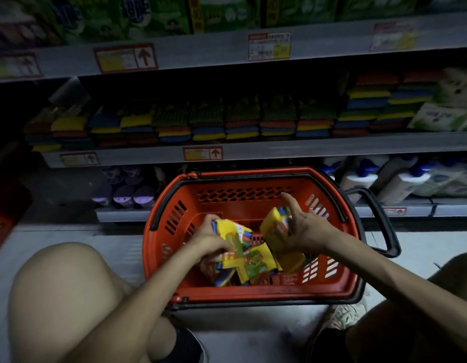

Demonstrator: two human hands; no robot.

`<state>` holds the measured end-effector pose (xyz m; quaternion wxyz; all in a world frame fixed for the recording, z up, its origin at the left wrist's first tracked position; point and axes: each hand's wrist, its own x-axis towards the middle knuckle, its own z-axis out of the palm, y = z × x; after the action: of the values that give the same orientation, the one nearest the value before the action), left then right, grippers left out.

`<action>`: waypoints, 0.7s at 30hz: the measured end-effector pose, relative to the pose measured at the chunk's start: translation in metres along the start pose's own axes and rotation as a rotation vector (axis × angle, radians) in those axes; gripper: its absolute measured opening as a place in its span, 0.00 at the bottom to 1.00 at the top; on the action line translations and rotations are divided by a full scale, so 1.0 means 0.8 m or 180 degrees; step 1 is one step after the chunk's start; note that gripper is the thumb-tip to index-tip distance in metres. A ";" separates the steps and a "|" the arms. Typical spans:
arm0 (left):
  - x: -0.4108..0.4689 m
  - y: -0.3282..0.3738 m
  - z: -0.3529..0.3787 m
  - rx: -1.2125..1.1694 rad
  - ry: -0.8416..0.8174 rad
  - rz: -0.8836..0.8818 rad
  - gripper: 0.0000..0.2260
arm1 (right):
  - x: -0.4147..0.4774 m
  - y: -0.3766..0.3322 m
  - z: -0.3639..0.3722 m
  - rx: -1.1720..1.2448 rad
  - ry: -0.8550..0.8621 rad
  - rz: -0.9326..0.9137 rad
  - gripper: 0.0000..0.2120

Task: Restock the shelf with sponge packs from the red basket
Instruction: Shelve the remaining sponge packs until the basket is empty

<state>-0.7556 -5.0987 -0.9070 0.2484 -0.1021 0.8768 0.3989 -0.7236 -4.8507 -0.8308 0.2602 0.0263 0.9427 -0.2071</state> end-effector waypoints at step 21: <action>-0.072 0.173 -0.041 -0.1388 0.0975 0.0761 0.23 | -0.017 -0.013 -0.085 0.1718 0.1227 -0.0938 0.40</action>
<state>-0.7700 -5.0329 -0.7692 0.0366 -0.1080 0.8035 0.5843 -0.7458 -4.8322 -0.7667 0.0287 -0.0035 0.8795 -0.4751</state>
